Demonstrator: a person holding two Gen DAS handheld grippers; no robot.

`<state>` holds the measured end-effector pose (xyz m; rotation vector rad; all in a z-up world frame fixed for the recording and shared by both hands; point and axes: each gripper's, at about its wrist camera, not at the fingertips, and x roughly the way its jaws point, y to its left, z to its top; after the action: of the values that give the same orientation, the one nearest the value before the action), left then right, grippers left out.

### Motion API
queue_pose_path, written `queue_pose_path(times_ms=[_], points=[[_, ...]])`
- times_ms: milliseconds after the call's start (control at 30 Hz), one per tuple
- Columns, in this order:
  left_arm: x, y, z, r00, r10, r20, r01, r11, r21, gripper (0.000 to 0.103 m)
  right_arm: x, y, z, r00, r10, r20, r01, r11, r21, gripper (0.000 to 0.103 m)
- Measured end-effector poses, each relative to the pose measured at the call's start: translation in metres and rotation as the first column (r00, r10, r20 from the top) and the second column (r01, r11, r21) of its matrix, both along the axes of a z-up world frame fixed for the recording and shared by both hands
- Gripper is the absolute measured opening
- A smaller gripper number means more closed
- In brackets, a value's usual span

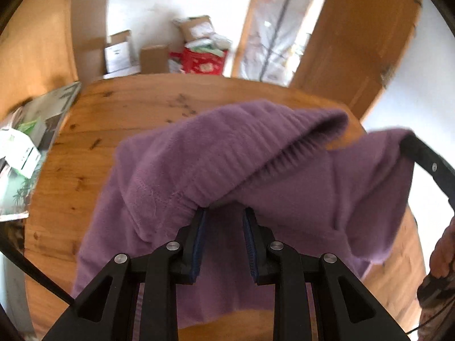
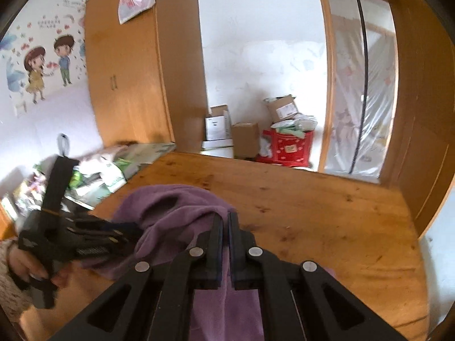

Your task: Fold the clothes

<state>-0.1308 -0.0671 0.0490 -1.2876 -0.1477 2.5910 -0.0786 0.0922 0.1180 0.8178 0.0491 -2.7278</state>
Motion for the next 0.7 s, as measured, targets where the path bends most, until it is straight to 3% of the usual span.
queue_pose_path(times_ms=[300,500,700], points=[[-0.024,-0.04,-0.01,0.991,0.136,0.004,-0.135,0.99,-0.03,0.027,-0.058,0.01,-0.024,0.992,-0.116,0.046,0.114,0.993,0.04,0.003],[-0.038,-0.055,-0.024,0.982,0.186,0.028,-0.185,0.982,-0.044,0.027,-0.094,0.018,-0.045,0.975,-0.182,0.124,0.176,0.983,0.06,0.003],[-0.034,-0.07,-0.025,0.975,0.219,0.036,-0.218,0.976,-0.022,0.027,-0.088,0.03,-0.057,0.967,-0.175,0.186,0.175,0.984,0.019,0.005]])
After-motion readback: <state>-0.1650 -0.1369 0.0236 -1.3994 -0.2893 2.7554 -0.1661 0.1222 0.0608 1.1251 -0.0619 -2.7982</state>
